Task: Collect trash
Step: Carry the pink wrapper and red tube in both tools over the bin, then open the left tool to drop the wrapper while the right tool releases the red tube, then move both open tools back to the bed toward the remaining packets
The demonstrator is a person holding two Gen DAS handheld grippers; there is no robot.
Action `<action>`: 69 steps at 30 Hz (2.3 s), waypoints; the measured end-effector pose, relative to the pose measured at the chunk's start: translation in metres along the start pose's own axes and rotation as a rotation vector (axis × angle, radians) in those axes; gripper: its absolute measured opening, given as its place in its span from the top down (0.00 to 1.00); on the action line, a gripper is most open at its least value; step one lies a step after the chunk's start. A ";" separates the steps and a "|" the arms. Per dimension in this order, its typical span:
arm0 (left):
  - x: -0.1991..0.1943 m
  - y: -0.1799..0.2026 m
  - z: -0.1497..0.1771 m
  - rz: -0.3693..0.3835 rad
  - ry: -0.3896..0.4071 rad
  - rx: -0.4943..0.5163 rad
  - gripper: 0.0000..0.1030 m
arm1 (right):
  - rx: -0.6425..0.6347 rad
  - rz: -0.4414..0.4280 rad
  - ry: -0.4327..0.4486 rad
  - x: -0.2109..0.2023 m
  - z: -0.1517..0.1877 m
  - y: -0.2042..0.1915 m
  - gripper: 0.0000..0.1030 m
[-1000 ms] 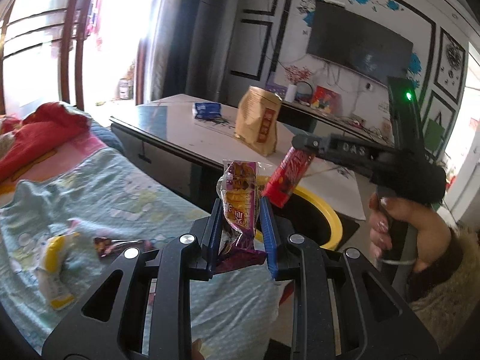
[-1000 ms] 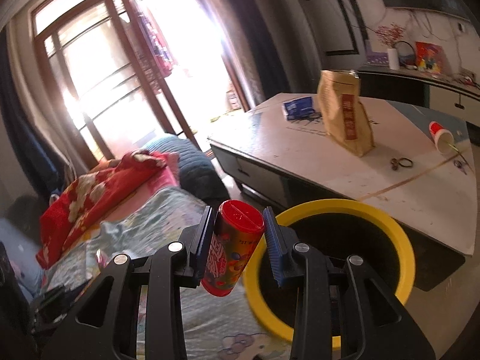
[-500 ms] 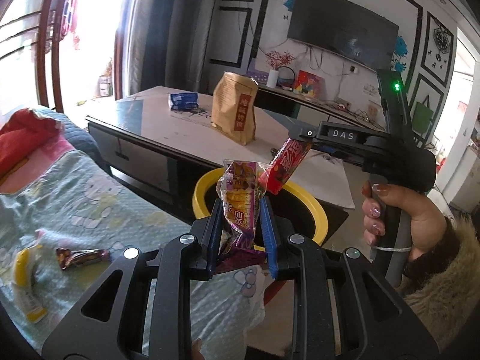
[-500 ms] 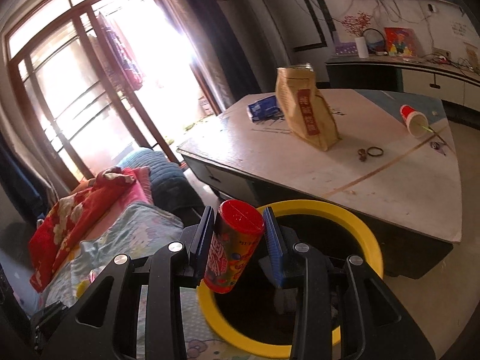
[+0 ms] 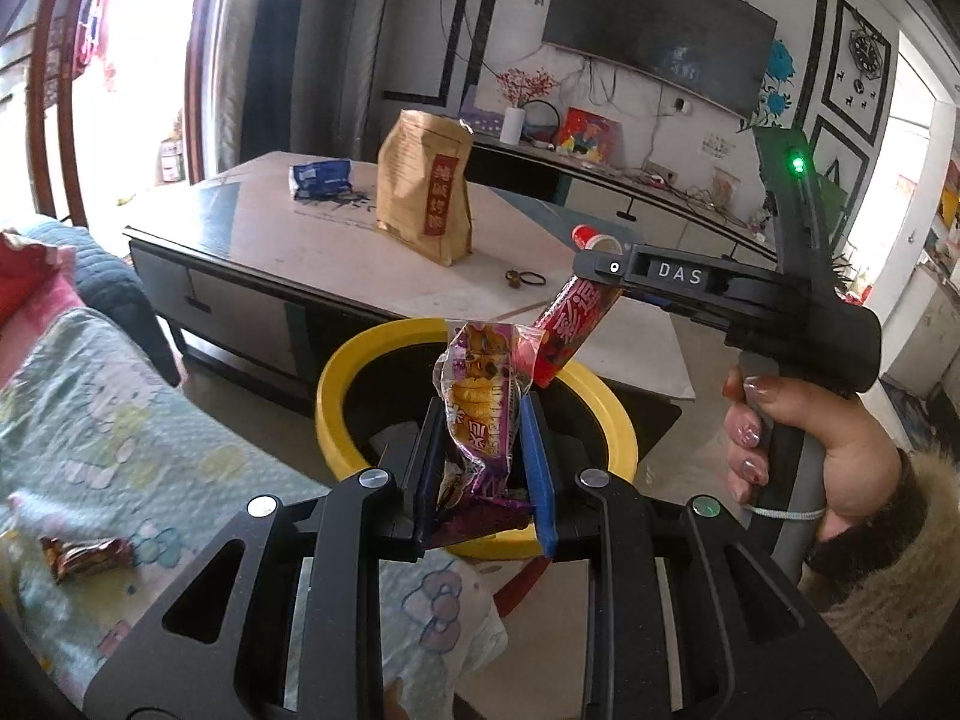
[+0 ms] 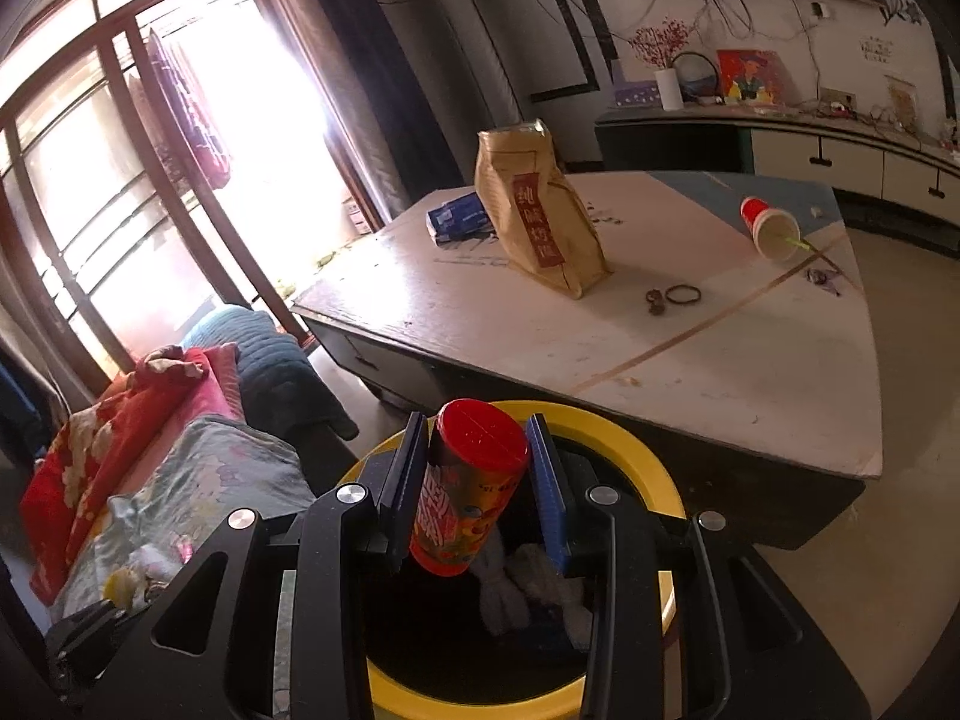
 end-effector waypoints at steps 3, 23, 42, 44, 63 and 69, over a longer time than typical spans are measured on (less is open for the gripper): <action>0.014 0.003 -0.002 0.009 -0.016 0.006 0.82 | 0.010 0.005 -0.016 0.005 0.002 0.005 0.69; -0.009 -0.027 -0.004 -0.058 0.082 -0.098 0.11 | -0.058 0.013 -0.037 0.013 0.006 -0.017 0.43; -0.092 -0.085 0.012 -0.222 0.196 -0.214 0.11 | -0.248 -0.122 -0.087 0.007 0.031 -0.111 0.33; -0.098 -0.090 0.013 -0.234 0.202 -0.226 0.11 | -0.261 -0.136 -0.090 0.006 0.034 -0.118 0.33; -0.156 -0.140 0.040 -0.351 0.263 -0.343 0.11 | -0.397 -0.288 -0.152 -0.001 0.071 -0.190 0.33; -0.176 -0.156 0.049 -0.382 0.285 -0.381 0.11 | -0.461 -0.331 -0.169 -0.005 0.089 -0.218 0.33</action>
Point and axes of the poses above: each gripper's, at about its wrist camera, not at the fingertips, and x roughly the way its jaws point, y to its right, z to its underside, the point moved 2 cm from there along x, roughly the way its jaws point, and after that the axes turned 1 degree about -y, right-handed, at the moved point
